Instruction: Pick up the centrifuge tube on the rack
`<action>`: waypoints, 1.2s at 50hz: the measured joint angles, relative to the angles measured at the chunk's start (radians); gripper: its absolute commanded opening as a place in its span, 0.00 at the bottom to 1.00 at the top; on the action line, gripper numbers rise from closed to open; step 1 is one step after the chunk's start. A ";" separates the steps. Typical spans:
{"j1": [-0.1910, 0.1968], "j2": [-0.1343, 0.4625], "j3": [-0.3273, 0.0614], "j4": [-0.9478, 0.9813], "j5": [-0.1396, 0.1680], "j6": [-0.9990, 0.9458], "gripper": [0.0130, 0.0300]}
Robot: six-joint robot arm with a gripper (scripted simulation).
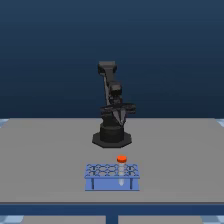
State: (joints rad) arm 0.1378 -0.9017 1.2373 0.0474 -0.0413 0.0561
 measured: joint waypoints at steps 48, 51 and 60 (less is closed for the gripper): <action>0.001 0.057 -0.019 0.076 -0.018 -0.072 1.00; 0.001 0.075 -0.025 0.097 -0.024 -0.093 1.00; 0.002 0.144 -0.052 0.167 -0.045 -0.162 1.00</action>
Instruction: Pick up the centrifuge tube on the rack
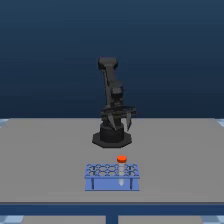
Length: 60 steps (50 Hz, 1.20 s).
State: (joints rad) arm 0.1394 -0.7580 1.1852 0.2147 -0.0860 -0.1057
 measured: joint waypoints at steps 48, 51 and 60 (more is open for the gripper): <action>0.005 0.468 -0.298 0.545 -0.065 -0.553 1.00; 0.005 0.482 -0.311 0.582 -0.065 -0.591 1.00; 0.005 0.517 -0.344 0.680 -0.063 -0.691 1.00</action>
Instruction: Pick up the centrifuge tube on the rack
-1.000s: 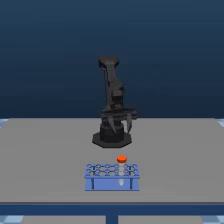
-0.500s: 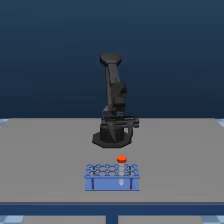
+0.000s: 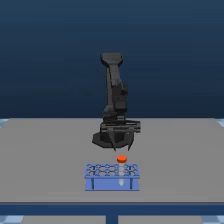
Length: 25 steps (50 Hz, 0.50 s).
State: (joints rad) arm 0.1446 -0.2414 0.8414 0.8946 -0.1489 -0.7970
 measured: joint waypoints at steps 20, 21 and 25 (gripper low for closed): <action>0.000 0.048 -0.045 0.133 0.002 -0.143 1.00; 0.000 0.050 -0.047 0.136 0.002 -0.148 1.00; 0.001 0.055 -0.051 0.147 0.002 -0.160 1.00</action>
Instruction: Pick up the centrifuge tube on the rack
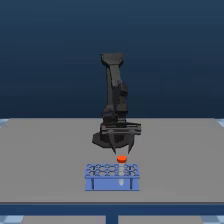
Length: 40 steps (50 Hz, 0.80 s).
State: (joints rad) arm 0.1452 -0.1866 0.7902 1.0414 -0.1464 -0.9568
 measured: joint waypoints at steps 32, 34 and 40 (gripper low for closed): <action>0.000 0.006 0.009 -0.092 -0.007 0.078 1.00; 0.000 0.006 0.011 -0.105 -0.008 0.091 1.00; 0.000 0.009 0.015 -0.140 -0.011 0.125 1.00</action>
State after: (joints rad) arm 0.1452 -0.1773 0.8047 0.9018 -0.1579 -0.8316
